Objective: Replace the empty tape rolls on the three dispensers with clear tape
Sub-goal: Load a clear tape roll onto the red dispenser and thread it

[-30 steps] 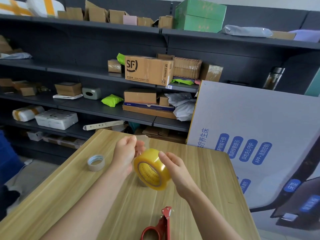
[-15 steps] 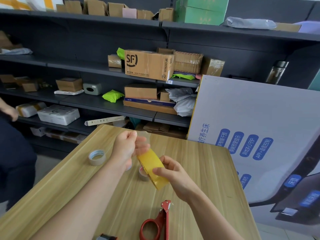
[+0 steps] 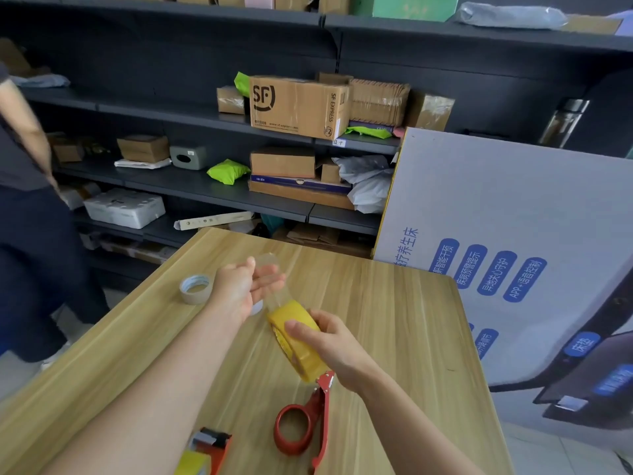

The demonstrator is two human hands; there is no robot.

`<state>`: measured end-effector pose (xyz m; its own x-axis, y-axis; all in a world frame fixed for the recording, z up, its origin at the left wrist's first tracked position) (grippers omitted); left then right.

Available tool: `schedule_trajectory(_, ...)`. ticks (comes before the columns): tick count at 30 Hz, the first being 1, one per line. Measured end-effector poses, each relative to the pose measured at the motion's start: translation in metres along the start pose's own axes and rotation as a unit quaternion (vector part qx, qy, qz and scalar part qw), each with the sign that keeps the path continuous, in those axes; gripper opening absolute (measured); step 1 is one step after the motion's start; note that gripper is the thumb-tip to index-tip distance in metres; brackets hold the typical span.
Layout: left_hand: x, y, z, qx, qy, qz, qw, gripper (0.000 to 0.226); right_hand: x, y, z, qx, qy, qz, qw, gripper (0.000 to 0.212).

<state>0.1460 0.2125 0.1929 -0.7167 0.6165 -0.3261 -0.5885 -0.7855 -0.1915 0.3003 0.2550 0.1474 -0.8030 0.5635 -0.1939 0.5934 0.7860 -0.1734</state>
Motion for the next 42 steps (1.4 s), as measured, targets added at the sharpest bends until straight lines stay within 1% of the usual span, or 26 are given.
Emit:
schedule_trajectory(2, 0.009, 0.009, -0.010, -0.011, 0.028, -0.003, 1.000, 0.015, -0.002, -0.003, 0.009, -0.007, -0.007, 0.009, 1.000, 0.033)
schedule_trajectory(4, 0.022, 0.019, -0.022, 0.002, 0.046, -0.012, 0.999, 0.023, -0.002, -0.006, 0.016, -0.014, -0.009, 0.011, 1.000, 0.021)
schedule_trajectory(7, 0.037, 0.029, -0.036, 0.047, 0.069, -0.021, 0.996, 0.014, 0.000, -0.007, 0.024, -0.022, -0.026, 0.044, 0.998, 0.024)
schedule_trajectory(9, 0.047, 0.034, -0.047, 0.065, 0.099, -0.019, 0.993, 0.018, 0.001, -0.007, 0.028, -0.032, -0.039, 0.071, 0.996, 0.023)
schedule_trajectory(11, 0.056, 0.041, -0.059, 0.080, 0.141, -0.027, 0.986, 0.023, 0.002, -0.009, 0.033, -0.042, -0.048, 0.094, 0.994, 0.026)
schedule_trajectory(15, 0.069, 0.055, -0.080, 0.054, 0.202, -0.056, 0.976, 0.025, 0.007, -0.017, 0.045, -0.075, -0.065, 0.141, 0.985, 0.030)
schedule_trajectory(17, 0.072, 0.061, -0.089, 0.049, 0.221, -0.068, 0.972, 0.026, 0.010, -0.020, 0.052, -0.064, -0.075, 0.160, 0.982, 0.030)
schedule_trajectory(21, 0.078, 0.066, -0.105, 0.027, 0.266, -0.097, 0.959, 0.029, 0.012, -0.025, 0.065, -0.035, -0.095, 0.206, 0.973, 0.020)
schedule_trajectory(25, 0.085, 0.074, -0.121, 0.024, 0.302, -0.090, 0.949, 0.031, 0.012, -0.028, 0.076, -0.005, -0.118, 0.245, 0.962, 0.025)
schedule_trajectory(27, 0.084, 0.077, -0.128, 0.072, 0.314, -0.097, 0.942, 0.040, 0.011, -0.030, 0.079, 0.014, -0.121, 0.258, 0.958, 0.028)
schedule_trajectory(28, 0.080, 0.078, -0.132, 0.114, 0.317, -0.119, 0.934, 0.044, 0.011, -0.032, 0.081, 0.011, -0.124, 0.262, 0.957, 0.028)
schedule_trajectory(31, 0.061, 0.074, -0.144, 0.233, 0.310, -0.233, 0.892, 0.050, 0.013, -0.038, 0.086, -0.067, -0.132, 0.258, 0.955, 0.010)
schedule_trajectory(33, 0.048, 0.069, -0.151, 0.273, 0.297, -0.288, 0.868, 0.048, 0.016, -0.041, 0.093, -0.155, -0.125, 0.249, 0.948, 0.011)
schedule_trajectory(36, 0.042, 0.066, -0.162, 0.266, 0.275, -0.291, 0.877, 0.037, 0.022, -0.047, 0.108, -0.293, -0.104, 0.220, 0.924, 0.022)
schedule_trajectory(38, 0.041, 0.065, -0.169, 0.264, 0.269, -0.275, 0.884, 0.026, 0.023, -0.048, 0.119, -0.337, -0.113, 0.203, 0.912, 0.025)
schedule_trajectory(40, 0.043, 0.066, -0.175, 0.268, 0.260, -0.263, 0.889, 0.016, 0.020, -0.045, 0.127, -0.346, -0.120, 0.183, 0.913, 0.026)
schedule_trajectory(42, 0.044, 0.068, -0.180, 0.267, 0.258, -0.259, 0.892, 0.015, 0.015, -0.040, 0.133, -0.307, -0.106, 0.179, 0.929, 0.018)
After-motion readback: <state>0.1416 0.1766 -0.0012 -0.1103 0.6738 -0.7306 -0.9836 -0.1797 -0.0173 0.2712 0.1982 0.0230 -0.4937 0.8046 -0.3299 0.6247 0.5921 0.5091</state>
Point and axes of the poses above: each hand's wrist, its own x-axis towards the middle knuckle, its own y-axis out of the back of the hand, z = x × y, the point moved 2 cm from there along x, towards the middle knuckle, and after that the axes turned 10 degrees about x, right-handed, at the moved point
